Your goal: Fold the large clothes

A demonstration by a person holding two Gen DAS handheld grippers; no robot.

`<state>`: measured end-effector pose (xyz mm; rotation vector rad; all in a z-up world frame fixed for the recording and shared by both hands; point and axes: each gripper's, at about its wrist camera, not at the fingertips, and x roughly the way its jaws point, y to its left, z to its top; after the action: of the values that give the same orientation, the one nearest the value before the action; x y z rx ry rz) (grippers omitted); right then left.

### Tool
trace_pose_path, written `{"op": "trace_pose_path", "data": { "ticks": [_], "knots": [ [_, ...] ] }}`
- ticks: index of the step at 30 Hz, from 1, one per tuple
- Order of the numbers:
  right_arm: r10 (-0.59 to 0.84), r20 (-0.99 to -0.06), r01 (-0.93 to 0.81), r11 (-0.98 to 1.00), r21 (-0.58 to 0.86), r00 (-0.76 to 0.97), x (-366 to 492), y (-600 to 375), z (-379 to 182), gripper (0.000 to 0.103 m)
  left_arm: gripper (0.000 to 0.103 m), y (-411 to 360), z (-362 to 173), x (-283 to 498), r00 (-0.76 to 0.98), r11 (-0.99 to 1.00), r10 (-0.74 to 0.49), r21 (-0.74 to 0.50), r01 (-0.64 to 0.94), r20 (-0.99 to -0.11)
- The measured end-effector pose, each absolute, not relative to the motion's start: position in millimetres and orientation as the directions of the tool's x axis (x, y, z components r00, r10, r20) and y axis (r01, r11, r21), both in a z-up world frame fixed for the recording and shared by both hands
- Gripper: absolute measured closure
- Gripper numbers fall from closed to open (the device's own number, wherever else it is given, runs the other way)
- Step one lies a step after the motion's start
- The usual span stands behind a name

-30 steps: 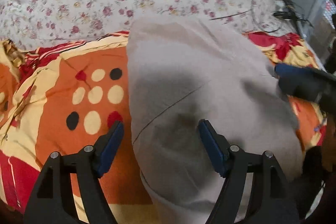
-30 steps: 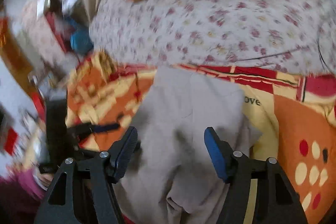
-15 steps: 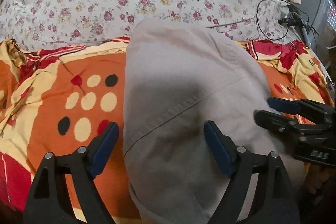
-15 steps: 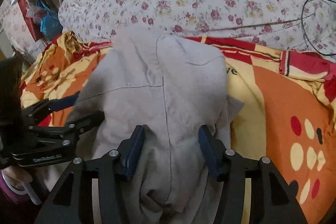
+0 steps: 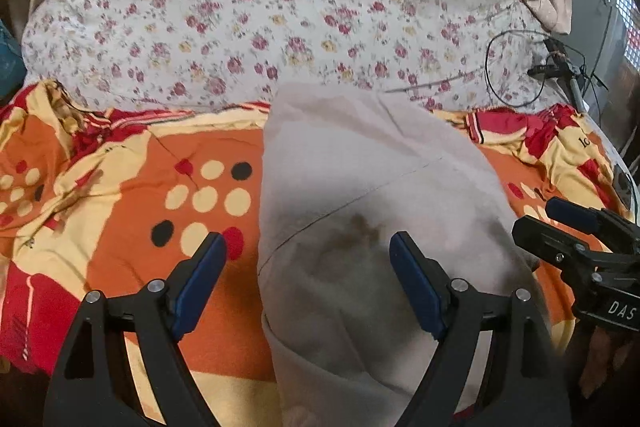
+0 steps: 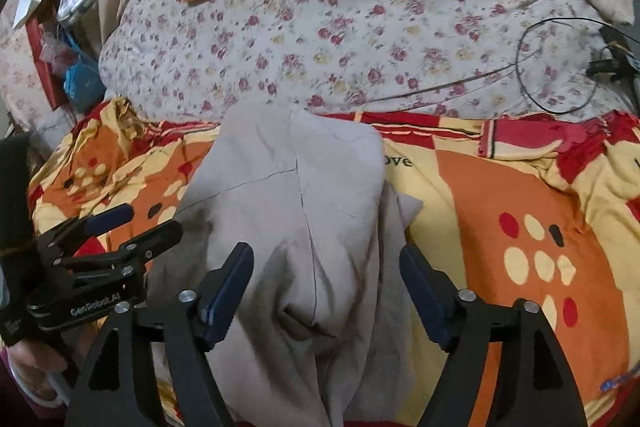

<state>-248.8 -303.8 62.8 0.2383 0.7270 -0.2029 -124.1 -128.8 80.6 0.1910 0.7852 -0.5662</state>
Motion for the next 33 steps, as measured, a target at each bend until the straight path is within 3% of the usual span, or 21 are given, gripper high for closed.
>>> {"op": "trace_pose_path", "data": {
  "ticks": [7, 33],
  "knots": [
    [-0.165, -0.657, 0.305, 0.947, 0.104, 0.736, -254, -298, 68, 0.020, 0.019, -121, 92, -133, 0.607, 0.848, -0.409, -0.038, 0.529, -0.681],
    [-0.172, -0.662, 0.316, 0.943, 0.102, 0.729, -252, -292, 68, 0.019, 0.019, -118, 93, -137, 0.623, 0.858, -0.397, -0.031, 0.513, -0.674]
  ]
}}
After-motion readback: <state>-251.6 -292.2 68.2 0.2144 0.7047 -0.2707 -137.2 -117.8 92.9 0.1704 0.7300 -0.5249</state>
